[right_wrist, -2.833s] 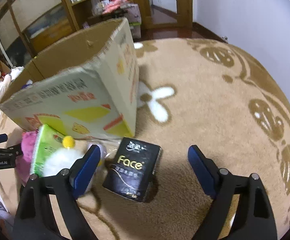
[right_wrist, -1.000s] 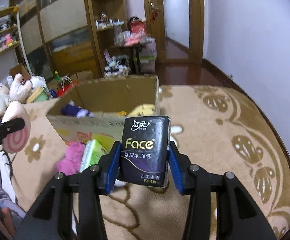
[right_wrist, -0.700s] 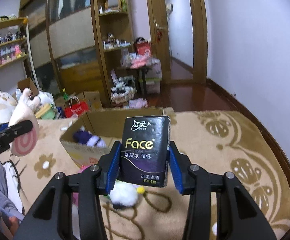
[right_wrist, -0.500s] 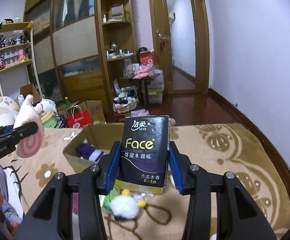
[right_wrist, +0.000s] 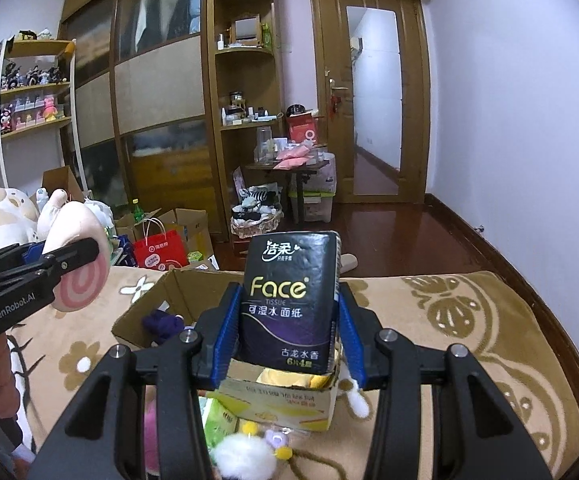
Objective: Organize soft objects
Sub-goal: 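Grip the pink cushion with the left tool while the right tool lifts the Face pack, then open both tools over the box to drop the cushion and Face pack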
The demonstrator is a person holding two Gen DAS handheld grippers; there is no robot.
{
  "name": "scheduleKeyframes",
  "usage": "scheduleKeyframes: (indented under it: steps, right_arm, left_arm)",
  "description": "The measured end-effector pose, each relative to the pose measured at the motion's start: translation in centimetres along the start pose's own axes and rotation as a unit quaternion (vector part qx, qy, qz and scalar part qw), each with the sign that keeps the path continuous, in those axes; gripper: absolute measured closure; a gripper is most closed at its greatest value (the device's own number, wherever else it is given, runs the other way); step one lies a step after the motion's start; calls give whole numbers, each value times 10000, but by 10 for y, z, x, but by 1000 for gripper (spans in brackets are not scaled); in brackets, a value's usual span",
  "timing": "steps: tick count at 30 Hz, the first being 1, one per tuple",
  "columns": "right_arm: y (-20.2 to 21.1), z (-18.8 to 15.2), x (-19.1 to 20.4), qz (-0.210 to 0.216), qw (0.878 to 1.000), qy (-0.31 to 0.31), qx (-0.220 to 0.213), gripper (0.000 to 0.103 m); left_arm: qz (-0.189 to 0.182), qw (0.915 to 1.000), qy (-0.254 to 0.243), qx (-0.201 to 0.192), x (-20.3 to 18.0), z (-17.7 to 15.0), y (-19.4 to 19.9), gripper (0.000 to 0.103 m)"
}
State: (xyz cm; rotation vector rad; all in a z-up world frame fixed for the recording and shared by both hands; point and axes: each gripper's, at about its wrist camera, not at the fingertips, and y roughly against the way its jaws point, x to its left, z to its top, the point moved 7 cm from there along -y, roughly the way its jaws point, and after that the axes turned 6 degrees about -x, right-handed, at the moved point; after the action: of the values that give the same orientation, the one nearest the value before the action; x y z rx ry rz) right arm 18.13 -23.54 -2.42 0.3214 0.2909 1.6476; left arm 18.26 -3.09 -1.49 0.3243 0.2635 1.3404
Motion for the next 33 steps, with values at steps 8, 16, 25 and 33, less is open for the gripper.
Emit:
scheduleKeyframes:
  steps: [8, 16, 25, 33]
  right_arm:
    - [-32, -9, 0, 136, 9998, -91, 77, 54]
    - [-56, -27, 1, 355, 9988, -163, 296, 54]
    - [-75, -48, -8, 427, 9967, -350, 596, 54]
    - [-83, -64, -12, 370, 9954, -358, 807, 54]
  left_arm:
    - [-88, 9995, -164, 243, -10, -13, -25, 67]
    - [-248, 9984, -64, 505, -15, -24, -51, 67]
    - [-363, 9952, 14, 913, -20, -46, -75, 66]
    - [-357, 9928, 155, 1135, -17, -54, -86, 61]
